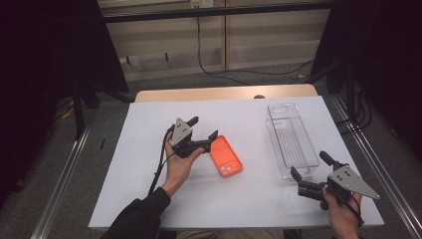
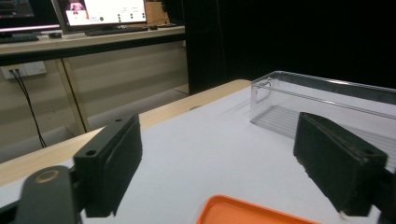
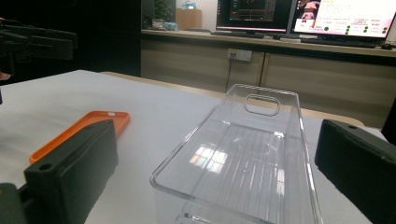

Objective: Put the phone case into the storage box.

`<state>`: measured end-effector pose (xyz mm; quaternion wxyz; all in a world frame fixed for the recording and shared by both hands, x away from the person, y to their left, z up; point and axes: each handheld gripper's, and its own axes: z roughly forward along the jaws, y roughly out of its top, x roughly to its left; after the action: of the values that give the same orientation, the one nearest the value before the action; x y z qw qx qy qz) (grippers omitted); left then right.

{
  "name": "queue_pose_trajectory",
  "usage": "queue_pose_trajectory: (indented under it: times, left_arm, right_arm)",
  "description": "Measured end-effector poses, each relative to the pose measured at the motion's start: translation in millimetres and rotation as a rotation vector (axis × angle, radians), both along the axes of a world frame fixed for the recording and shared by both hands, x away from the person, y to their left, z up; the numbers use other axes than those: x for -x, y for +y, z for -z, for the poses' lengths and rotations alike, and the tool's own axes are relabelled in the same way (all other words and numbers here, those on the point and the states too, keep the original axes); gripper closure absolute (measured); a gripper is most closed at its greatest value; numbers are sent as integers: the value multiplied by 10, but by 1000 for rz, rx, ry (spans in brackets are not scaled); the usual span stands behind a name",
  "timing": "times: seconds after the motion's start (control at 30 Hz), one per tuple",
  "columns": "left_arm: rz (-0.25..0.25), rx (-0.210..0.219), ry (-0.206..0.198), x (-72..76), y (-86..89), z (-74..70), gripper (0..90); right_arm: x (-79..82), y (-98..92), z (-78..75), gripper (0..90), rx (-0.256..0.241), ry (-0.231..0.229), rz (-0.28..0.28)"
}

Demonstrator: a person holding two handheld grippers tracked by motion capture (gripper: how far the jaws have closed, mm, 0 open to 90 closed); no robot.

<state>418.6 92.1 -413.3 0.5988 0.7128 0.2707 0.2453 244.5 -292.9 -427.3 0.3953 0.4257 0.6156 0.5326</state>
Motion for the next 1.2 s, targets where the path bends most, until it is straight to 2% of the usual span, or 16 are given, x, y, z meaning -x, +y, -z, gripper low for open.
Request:
queue_pose_trajectory:
  times: [0.13, 0.17, 0.2, 0.43, 0.67, 0.8, 0.9, 1.07, 1.2]
  left_arm:
    - [8, 4, 12, -15, 13, 9, 236]
    - [10, 13, 15, -17, 15, 8, 295]
    - [10, 21, 17, -17, 16, 5, 295]
    - [51, 15, 30, -11, 6, 7, 470]
    - [86, 26, 52, -22, 11, 21, 664]
    - [102, 16, 44, -35, 26, 11, 755]
    - [120, 12, 54, -39, 25, 8, 787]
    - [145, 11, 72, -51, 16, -3, 900]
    - [164, -14, 105, -74, -9, -1, 900]
  right_arm:
    - [3, -2, -1, 0, 2, -1, 3]
    - [4, -3, 0, 0, 3, 0, 1]
    - [4, -3, 0, 0, 3, 0, 1]
    - [6, -2, 2, 0, 1, -1, 1]
    - [7, 1, 1, 0, 2, 0, 2]
    - [5, -3, 1, 0, 2, -1, -1]
    - [6, -3, 1, 0, 2, -1, -1]
    - [11, -7, -4, 0, -1, -7, 4]
    - [11, -4, -6, 0, -2, -5, 3]
